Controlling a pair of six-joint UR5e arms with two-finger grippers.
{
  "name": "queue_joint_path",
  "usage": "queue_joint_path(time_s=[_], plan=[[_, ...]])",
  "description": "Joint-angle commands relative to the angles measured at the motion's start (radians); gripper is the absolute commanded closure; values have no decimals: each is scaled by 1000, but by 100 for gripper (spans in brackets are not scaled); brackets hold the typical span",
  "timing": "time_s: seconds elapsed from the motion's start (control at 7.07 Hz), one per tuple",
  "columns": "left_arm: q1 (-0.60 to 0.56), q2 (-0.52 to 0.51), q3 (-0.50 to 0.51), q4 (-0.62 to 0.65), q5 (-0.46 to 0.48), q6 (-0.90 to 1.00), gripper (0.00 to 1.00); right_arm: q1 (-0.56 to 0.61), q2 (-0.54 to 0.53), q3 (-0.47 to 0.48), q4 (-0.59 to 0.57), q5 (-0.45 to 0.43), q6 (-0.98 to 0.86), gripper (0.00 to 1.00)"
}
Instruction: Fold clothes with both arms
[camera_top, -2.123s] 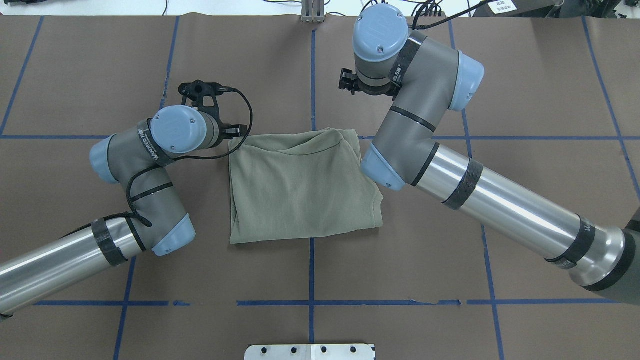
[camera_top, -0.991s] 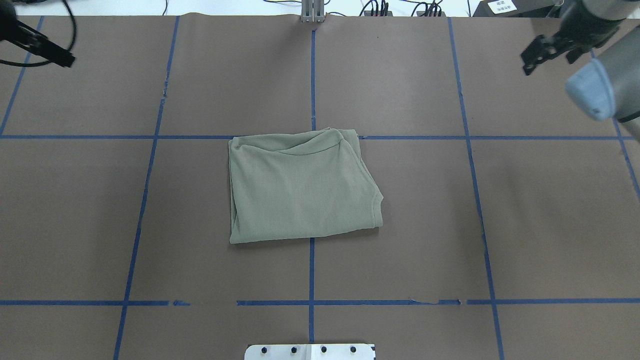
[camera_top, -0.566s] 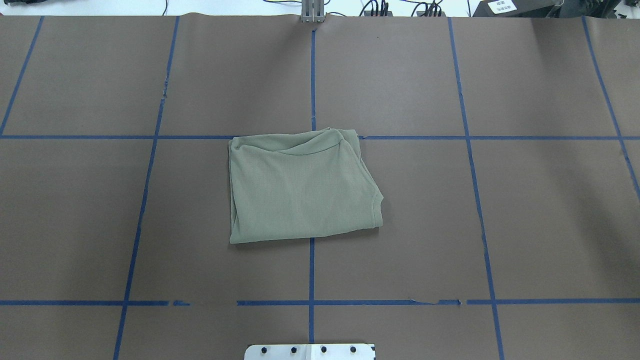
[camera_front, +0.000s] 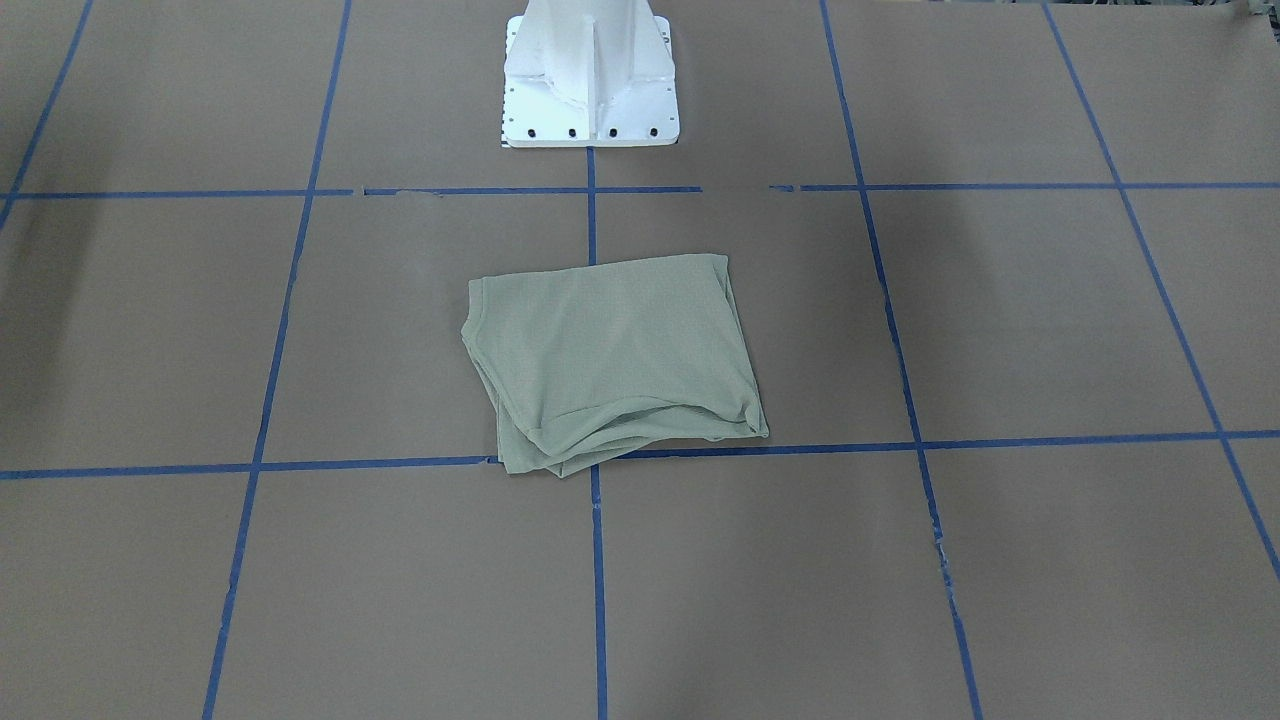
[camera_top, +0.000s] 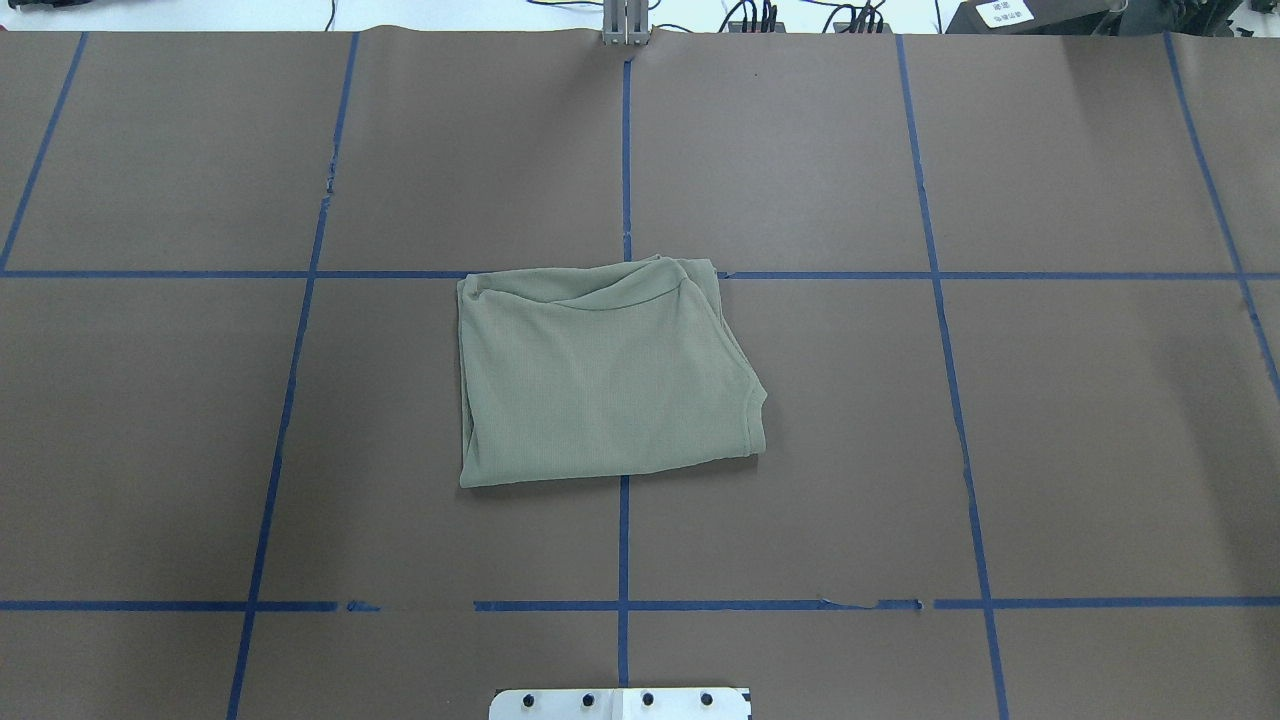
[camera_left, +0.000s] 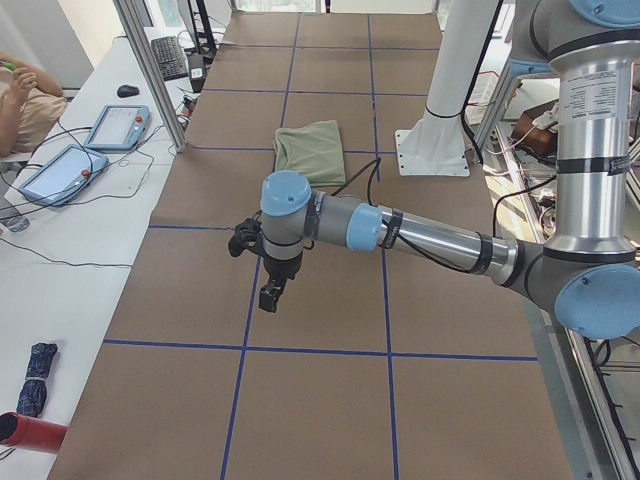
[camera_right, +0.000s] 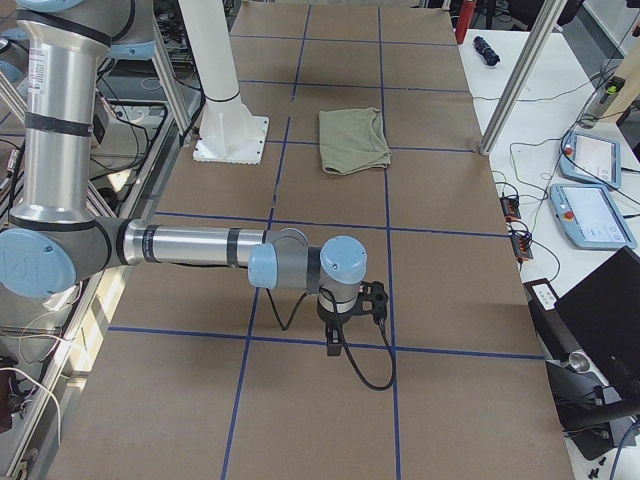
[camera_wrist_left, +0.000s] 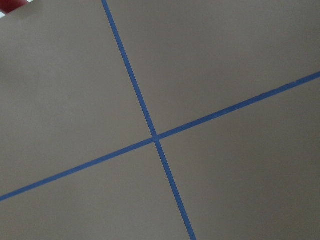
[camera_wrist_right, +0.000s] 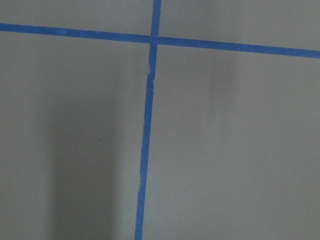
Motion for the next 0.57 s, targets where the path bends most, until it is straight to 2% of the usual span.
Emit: queue_joint_path(time_s=[0.0,0.14,0.42], plan=[[-9,99,12,-53,-61,2,0,2,-7,4,4,2,1,0],[-7,95,56,-55,-61,4,0,3,-9,4,4,2,0,0],[-11,102,61,-70,-50,31,0,11,-12,12,4,5,0,0]])
